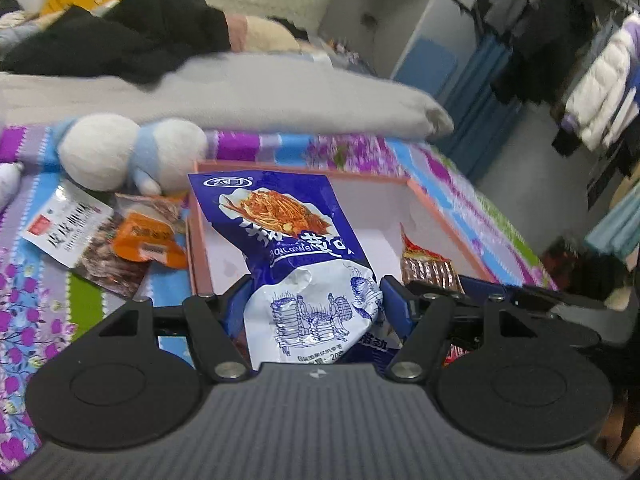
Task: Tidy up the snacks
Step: 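Carry the blue bag with left tool while right tool carries the strip bag over the box, then open both tools inside the pink box to drop both bags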
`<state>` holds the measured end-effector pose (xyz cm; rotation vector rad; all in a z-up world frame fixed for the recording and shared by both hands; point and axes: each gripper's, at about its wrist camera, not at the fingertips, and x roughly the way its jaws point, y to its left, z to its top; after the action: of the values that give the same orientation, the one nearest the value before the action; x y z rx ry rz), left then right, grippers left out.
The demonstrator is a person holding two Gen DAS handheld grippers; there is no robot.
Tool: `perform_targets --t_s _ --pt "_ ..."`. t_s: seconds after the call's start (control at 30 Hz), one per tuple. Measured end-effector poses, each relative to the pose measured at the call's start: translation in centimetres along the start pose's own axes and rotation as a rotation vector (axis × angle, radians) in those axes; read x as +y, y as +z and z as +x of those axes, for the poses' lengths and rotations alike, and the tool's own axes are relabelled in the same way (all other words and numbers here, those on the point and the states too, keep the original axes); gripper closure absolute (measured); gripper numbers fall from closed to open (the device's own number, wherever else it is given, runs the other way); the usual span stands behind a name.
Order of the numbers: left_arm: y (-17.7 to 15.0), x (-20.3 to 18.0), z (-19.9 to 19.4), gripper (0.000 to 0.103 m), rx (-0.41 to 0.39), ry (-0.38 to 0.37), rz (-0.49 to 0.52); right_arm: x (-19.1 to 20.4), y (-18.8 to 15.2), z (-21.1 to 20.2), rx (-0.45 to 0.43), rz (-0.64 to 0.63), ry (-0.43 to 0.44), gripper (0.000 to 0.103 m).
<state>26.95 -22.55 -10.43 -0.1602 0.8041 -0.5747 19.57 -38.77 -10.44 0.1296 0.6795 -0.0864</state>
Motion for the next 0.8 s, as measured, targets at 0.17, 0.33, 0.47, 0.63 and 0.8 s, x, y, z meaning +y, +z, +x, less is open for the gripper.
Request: perform_targets --t_s 0.17,0.33,0.47,0.63,0.8 --pt "0.0 -0.4 4.0 0.031 0.079 -0.007 0.027 -2.3 -1.1 3.1 0.067 0.023 -0.001 0.047" --pt "-0.7 -0.8 7.1 0.031 0.139 -0.014 0.046 -3.6 -2.1 5.6 0.138 0.046 0.028 0.047" --pt "-1.1 -1.1 8.7 0.031 0.170 -0.022 0.061 -3.9 -2.8 6.6 0.175 0.074 0.018 0.047" --pt "-1.0 -1.1 8.9 0.019 0.174 -0.018 0.053 -3.9 -2.9 6.6 0.185 0.083 0.034 0.039" --pt "-0.6 -1.3 7.5 0.016 0.168 0.015 0.065 -3.3 -2.2 5.7 0.165 0.047 0.011 0.028"
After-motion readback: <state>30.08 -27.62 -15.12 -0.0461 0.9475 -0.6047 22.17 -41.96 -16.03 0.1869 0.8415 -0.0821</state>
